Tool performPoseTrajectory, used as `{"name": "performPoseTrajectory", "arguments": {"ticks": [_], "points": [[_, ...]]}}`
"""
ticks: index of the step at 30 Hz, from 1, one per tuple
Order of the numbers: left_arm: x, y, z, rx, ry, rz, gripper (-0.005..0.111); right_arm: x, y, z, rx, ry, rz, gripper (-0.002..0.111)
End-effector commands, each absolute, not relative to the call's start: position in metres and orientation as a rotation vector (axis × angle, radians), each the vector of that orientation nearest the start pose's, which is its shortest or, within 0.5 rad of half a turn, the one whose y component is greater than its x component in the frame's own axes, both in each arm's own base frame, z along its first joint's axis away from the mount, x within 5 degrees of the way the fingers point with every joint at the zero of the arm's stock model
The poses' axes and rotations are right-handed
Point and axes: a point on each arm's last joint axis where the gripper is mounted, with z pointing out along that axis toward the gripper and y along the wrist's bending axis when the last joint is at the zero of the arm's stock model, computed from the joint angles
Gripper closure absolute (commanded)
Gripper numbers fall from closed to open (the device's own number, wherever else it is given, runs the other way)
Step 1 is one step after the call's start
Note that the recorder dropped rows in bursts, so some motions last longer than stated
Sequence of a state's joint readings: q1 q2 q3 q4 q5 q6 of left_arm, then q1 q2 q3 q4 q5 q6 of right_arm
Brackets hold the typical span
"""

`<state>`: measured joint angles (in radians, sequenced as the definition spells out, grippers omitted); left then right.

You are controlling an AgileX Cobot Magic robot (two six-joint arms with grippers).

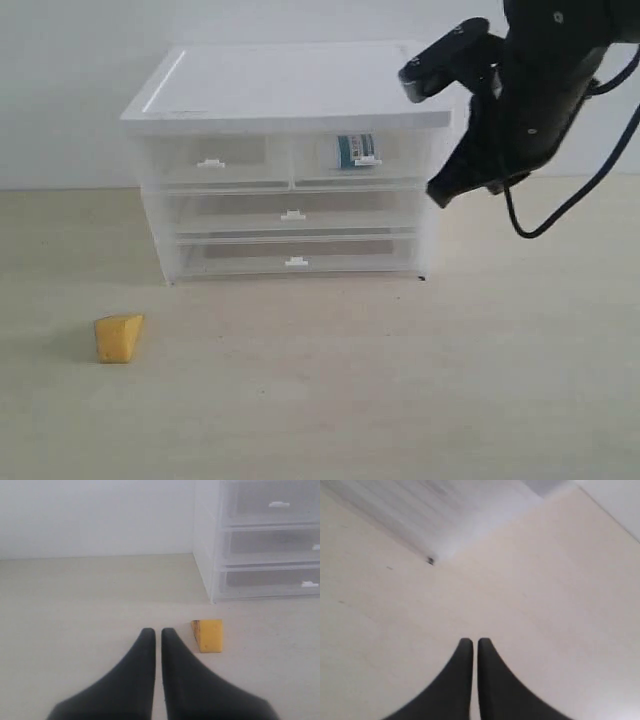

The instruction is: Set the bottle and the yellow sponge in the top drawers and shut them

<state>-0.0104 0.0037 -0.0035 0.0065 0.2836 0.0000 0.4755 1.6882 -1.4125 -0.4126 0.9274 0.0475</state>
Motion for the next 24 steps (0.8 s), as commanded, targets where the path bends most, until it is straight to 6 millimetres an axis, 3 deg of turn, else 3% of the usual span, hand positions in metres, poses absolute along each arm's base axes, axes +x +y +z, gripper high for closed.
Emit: {"name": "performPoseTrajectory", "arguments": {"ticks": [1, 5, 9, 14, 20, 24], "points": [[0.055, 0.0, 0.188, 0.013, 1.764, 0.001, 0.102, 0.333, 0.096, 0.314, -0.508, 2.58, -0.45, 0.107], [0.055, 0.0, 0.188, 0.013, 1.764, 0.001, 0.102, 0.321, 0.038, 0.336, -0.171, 2.662, -0.304, 0.107], [0.055, 0.0, 0.188, 0.013, 1.76, 0.001, 0.102, 0.298, 0.003, 0.361, 0.018, 2.632, -0.251, 0.107], [0.055, 0.0, 0.188, 0.013, 1.76, 0.001, 0.102, 0.265, 0.003, 0.365, -0.019, 2.545, -0.17, 0.107], [0.055, 0.0, 0.188, 0.013, 1.763, 0.001, 0.102, 0.195, 0.009, 0.373, -0.041, 2.212, -0.004, 0.107], [0.055, 0.0, 0.188, 0.013, 1.763, 0.001, 0.102, 0.169, 0.008, 0.367, -0.039, 2.091, 0.014, 0.107]]}}
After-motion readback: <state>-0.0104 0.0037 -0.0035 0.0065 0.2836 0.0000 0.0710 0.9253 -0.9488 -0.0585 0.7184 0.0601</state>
